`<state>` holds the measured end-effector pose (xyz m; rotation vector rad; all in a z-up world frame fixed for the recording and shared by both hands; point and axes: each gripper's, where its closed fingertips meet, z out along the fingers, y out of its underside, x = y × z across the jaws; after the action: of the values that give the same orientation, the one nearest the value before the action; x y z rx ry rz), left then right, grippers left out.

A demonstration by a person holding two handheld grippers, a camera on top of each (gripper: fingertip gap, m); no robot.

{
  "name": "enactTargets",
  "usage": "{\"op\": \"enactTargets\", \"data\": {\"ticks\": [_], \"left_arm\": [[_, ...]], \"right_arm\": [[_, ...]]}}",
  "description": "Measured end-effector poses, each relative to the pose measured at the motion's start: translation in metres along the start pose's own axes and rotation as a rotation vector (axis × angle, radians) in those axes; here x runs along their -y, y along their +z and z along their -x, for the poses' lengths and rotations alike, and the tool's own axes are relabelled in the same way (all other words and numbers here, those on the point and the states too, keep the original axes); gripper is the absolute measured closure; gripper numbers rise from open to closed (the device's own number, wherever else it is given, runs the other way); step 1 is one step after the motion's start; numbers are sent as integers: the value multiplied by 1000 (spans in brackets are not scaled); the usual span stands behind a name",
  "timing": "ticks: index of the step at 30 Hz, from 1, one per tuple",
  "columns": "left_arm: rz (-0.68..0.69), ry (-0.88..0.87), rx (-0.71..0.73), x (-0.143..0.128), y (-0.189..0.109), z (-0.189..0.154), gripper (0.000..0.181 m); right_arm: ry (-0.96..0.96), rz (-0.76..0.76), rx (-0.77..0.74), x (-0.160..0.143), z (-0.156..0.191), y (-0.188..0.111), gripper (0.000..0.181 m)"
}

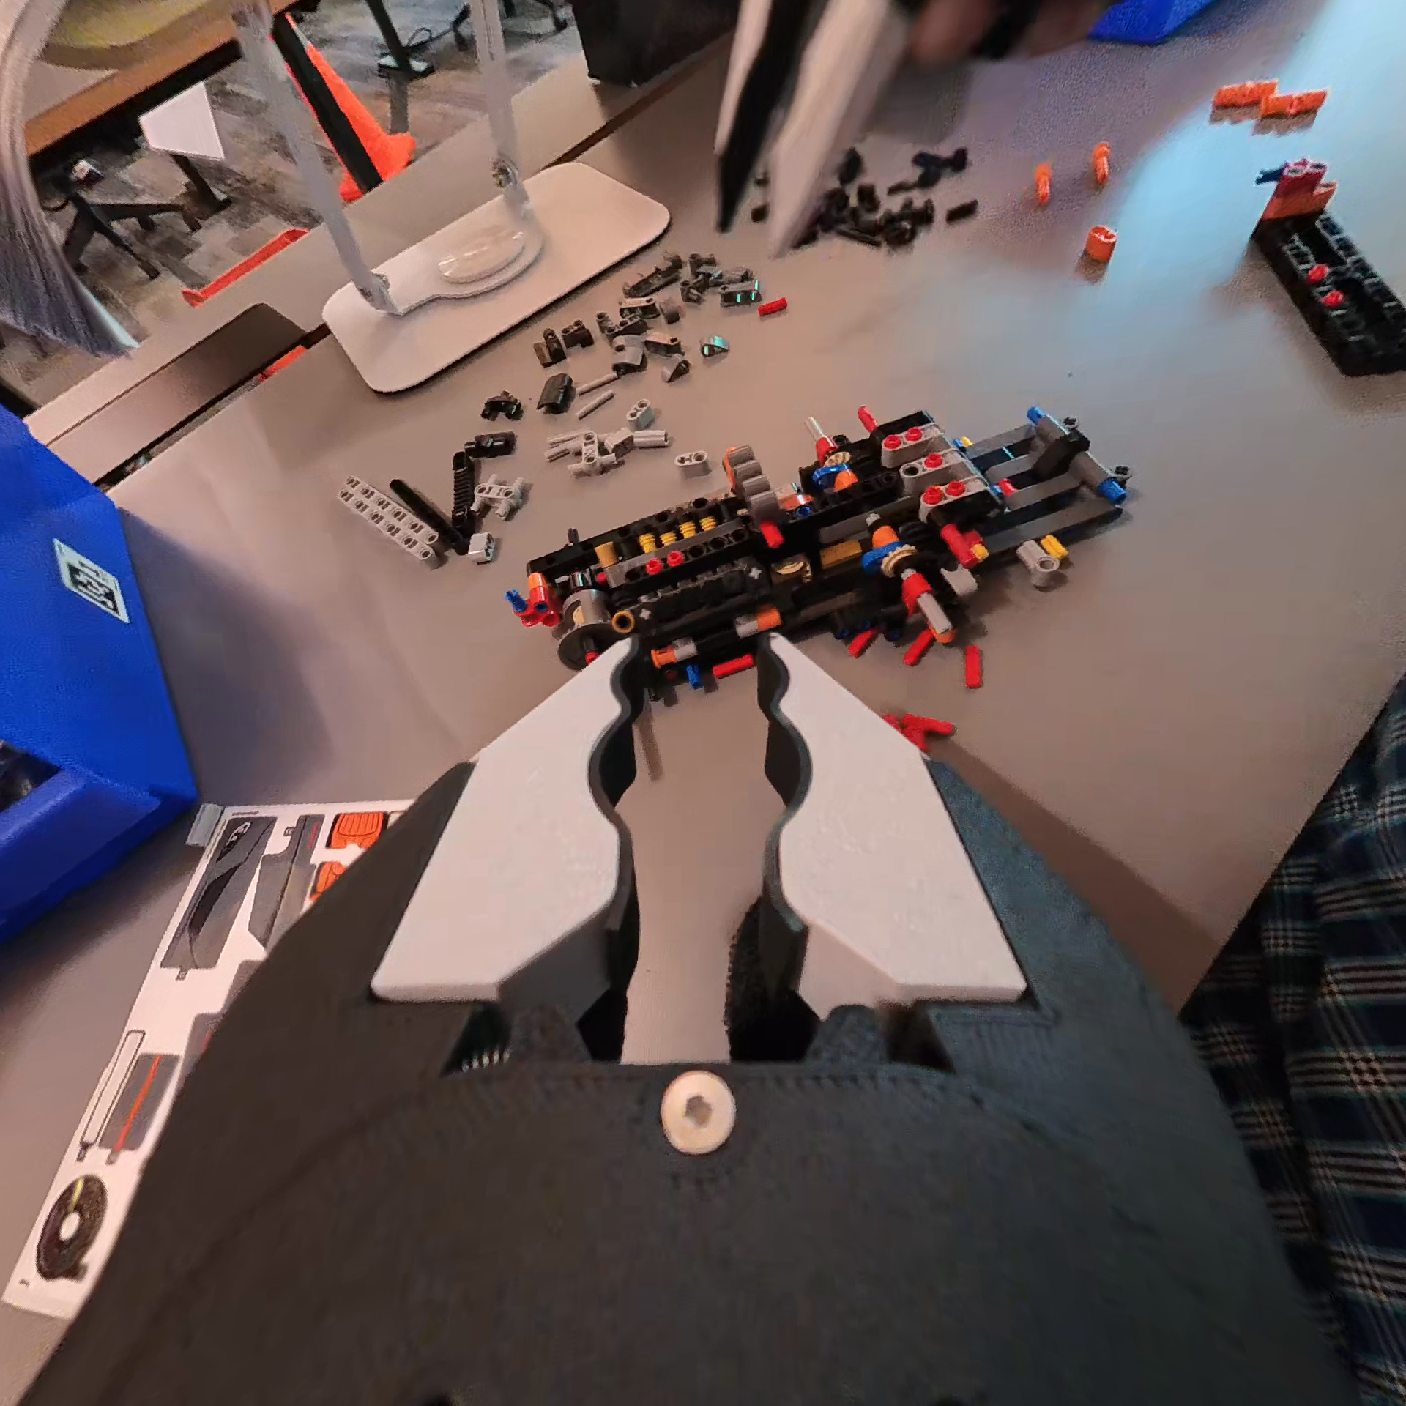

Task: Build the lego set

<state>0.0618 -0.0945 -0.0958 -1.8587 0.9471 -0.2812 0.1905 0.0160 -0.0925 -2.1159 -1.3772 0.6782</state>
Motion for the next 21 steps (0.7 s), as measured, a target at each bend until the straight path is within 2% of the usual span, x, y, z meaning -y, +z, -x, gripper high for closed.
{"op": "enactTargets", "data": {"ticks": [2,6,9,13,15,21], "left_arm": [[-17,-30,-4,1,-1,2,152],[-22,-41,-10,-1,0,3,152],[-25,-44,-11,-2,1,5,152],[-30,-60,-15,-4,1,9,152],[-27,-59,-18,-5,2,9,152],[-25,-53,-21,-5,4,8,152]], "right_arm": [[28,25,15,17,-25,23,144],[47,88,-50,37,-71,74,148],[75,87,-84,50,-92,94,155],[94,140,-89,47,-103,113,162],[76,154,-90,44,-104,115,175],[38,153,-81,43,-101,112,176]]}}
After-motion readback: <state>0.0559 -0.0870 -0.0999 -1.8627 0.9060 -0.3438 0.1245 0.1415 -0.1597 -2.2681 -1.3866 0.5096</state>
